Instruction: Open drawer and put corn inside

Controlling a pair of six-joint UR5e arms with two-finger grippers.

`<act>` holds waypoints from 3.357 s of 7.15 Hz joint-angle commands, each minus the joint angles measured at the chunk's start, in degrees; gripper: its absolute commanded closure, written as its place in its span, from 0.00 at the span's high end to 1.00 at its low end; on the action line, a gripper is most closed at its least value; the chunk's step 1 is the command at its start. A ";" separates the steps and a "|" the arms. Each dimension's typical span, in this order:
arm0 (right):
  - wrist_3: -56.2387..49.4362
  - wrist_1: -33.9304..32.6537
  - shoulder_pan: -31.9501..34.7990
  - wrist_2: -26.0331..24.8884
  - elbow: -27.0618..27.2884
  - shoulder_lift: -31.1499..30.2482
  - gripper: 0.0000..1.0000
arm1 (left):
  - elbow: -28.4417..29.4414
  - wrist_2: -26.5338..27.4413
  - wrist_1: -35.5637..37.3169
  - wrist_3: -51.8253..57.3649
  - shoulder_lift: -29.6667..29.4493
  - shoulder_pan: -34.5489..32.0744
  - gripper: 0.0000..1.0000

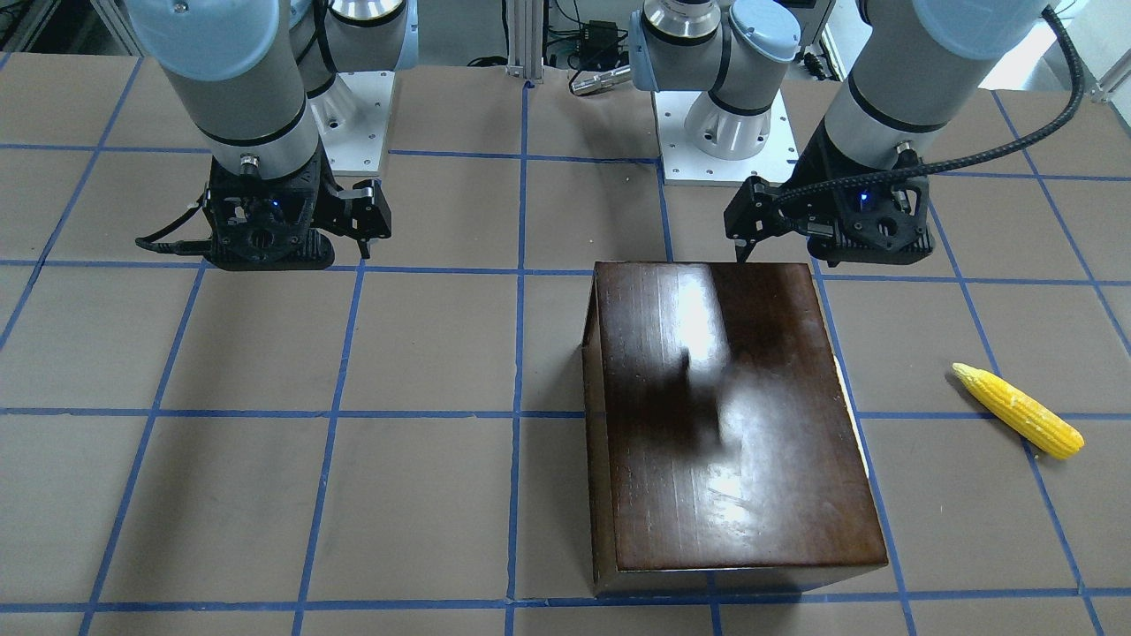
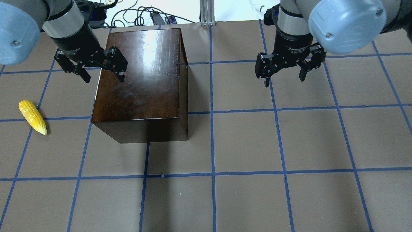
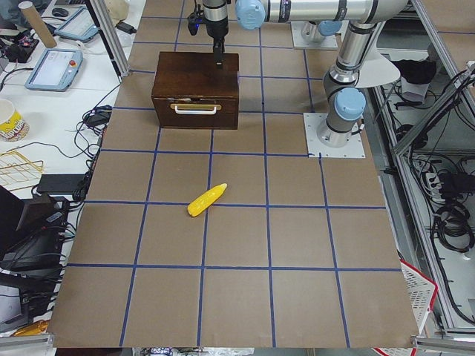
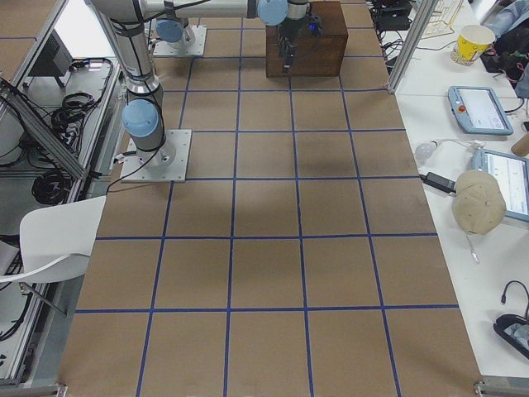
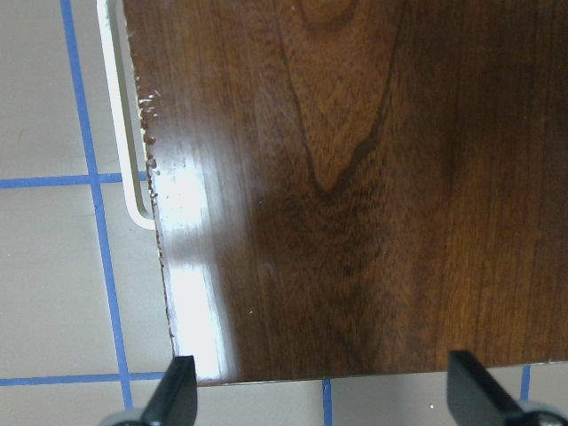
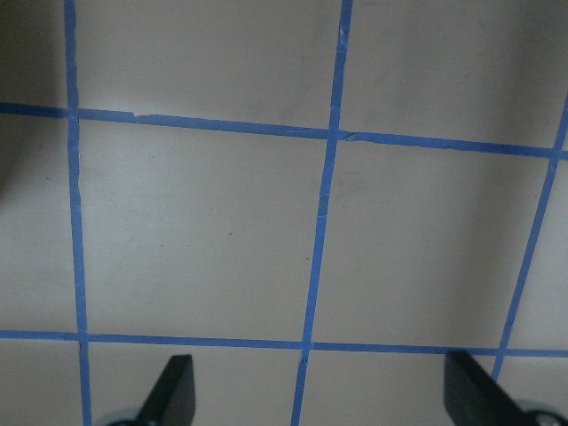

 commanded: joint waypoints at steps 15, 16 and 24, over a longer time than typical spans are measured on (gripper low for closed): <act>0.09 0.00 0.00 0.00 0.00 0.00 1.00 | -0.13 0.00 0.14 -0.01 1.11 0.28 1.00; 0.00 0.00 0.00 0.00 0.00 0.00 1.00 | -0.13 0.00 0.23 -0.01 0.94 0.36 1.00; 0.09 0.00 0.00 0.09 0.00 0.00 1.00 | 4.96 -5.59 1.62 8.42 -2.83 15.90 1.00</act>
